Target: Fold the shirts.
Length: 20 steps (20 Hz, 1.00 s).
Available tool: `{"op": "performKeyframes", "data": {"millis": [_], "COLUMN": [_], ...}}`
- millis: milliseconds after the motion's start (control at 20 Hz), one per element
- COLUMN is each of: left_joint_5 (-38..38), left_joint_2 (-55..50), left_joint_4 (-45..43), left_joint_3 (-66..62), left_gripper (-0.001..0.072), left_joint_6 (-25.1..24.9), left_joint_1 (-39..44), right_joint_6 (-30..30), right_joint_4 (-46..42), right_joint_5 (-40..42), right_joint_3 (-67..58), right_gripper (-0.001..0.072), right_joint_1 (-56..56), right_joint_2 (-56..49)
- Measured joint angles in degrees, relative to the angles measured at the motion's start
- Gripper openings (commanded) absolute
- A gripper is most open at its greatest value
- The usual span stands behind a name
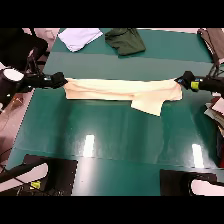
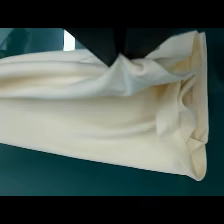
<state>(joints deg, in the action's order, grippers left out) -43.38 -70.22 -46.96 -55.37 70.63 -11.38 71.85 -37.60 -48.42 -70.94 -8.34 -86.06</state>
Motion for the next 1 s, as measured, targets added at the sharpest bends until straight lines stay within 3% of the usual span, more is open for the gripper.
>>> {"op": "performKeyframes", "data": {"millis": [250,300,350,400,450,500,600,700,1000], "left_joint_5": [7.15,8.59,9.88,10.95,11.47,11.26,9.51,7.10,4.85], "left_joint_2": [-9.20,-10.51,-11.45,-12.15,-12.63,-13.03,-13.20,-12.28,-4.59], "left_joint_4": [0.96,1.03,1.14,1.16,0.98,0.63,-0.22,-0.76,0.55], "left_joint_3": [-0.09,-0.09,-0.11,-0.15,-0.15,-0.15,-0.17,-0.15,-0.15], "left_gripper": [0.0031,0.0032,0.0160,0.0424,0.0543,0.0560,0.0560,0.0560,0.0559], "left_joint_6": [-1.55,-1.57,-1.60,-1.60,-1.44,-0.35,1.60,2.82,3.74], "left_joint_1": [3.63,4.46,5.05,5.35,5.33,4.87,2.99,0.52,-3.26], "right_joint_6": [1.70,2.69,3.67,5.07,6.56,7.65,8.52,8.61,5.05], "right_joint_4": [-0.35,-0.81,-1.88,-3.17,-4.81,-6.16,-7.89,-9.53,-8.50], "right_joint_5": [-1.09,-1.95,-3.37,-5.16,-7.19,-8.74,-11.67,-13.66,-21.79], "right_joint_3": [-10.38,-11.87,-13.35,-14.51,-15.50,-16.26,-17.11,-16.85,-15.13], "right_gripper": [0.0036,0.0133,0.0259,0.0353,0.0367,0.0385,0.0566,0.0643,0.0713], "right_joint_1": [1.38,1.46,1.53,1.38,0.94,0.33,-1.38,-3.74,-10.03], "right_joint_2": [-11.61,-13.55,-15.50,-17.05,-18.40,-19.19,-19.08,-16.79,-16.04]}}
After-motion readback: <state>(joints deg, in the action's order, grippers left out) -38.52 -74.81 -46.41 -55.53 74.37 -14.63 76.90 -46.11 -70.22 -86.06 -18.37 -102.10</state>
